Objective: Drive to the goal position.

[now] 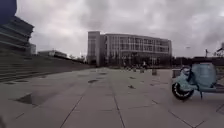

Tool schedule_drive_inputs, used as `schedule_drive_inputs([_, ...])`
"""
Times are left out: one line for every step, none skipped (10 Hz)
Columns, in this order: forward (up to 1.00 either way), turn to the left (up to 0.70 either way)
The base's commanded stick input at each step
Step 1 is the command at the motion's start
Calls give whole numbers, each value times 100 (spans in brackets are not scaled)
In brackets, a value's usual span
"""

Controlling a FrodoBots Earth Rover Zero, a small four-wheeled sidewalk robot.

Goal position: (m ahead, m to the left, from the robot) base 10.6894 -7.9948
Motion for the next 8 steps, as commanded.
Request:
schedule_drive_inputs([70,-21])
schedule_drive_inputs([70,-5])
schedule_drive_inputs([70,0])
schedule_drive_inputs([70,0])
schedule_drive_inputs([70,-4])
schedule_drive_inputs([70,-20])
schedule_drive_inputs([70,-17])
schedule_drive_inputs([70,0])
